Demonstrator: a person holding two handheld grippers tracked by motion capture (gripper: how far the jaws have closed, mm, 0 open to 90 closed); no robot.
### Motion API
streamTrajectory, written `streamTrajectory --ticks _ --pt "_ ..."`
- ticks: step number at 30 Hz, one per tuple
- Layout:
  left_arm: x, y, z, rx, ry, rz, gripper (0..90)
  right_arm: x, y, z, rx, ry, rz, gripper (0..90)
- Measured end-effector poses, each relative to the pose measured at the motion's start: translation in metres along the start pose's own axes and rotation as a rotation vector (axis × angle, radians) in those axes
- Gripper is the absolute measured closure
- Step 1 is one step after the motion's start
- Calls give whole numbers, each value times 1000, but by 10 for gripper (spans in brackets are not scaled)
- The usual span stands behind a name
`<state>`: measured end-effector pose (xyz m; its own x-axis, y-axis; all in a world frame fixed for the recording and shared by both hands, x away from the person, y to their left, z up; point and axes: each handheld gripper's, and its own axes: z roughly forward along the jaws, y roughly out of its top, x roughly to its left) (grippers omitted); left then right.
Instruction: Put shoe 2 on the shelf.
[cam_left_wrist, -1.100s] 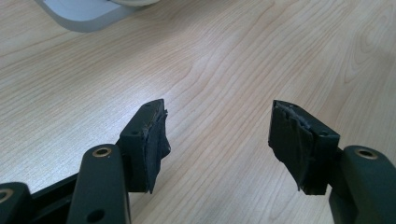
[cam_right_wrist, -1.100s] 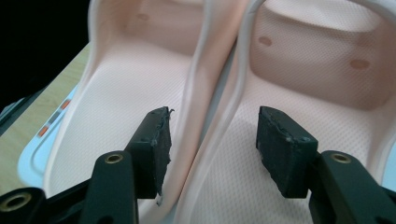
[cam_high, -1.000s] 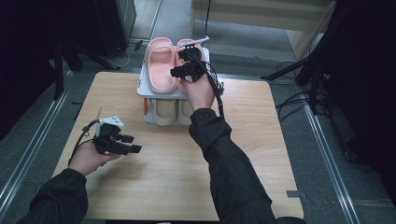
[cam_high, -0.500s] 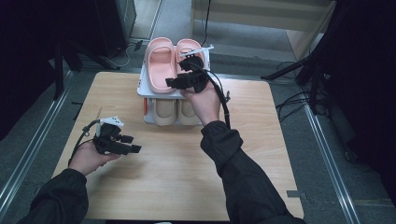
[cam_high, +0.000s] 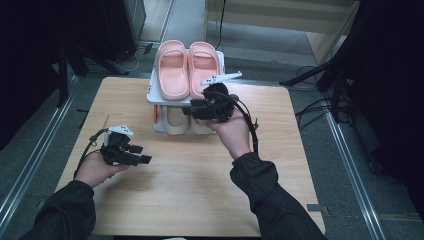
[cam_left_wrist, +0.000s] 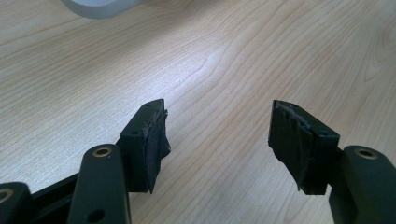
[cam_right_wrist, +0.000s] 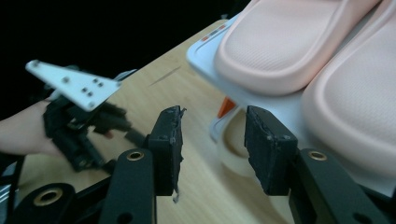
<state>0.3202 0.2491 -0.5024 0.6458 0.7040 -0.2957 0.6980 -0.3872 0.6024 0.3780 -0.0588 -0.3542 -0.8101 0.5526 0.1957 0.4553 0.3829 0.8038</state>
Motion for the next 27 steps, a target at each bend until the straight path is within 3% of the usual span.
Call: streamTrajectory --ticks 4,11,20,27 --pt "1 0 1 0 -1 -3 365 4 -18 -8 3 4 -60 575" --pt "-2 1 4 12 -1 2 365 3 -55 -16 26 25 -122 562" --pt "-3 2 8 17 -1 4 365 -6 -99 -16 59 44 -98 543" --pt "-4 2 11 27 0 14 365 -13 -120 -14 78 51 -79 536"
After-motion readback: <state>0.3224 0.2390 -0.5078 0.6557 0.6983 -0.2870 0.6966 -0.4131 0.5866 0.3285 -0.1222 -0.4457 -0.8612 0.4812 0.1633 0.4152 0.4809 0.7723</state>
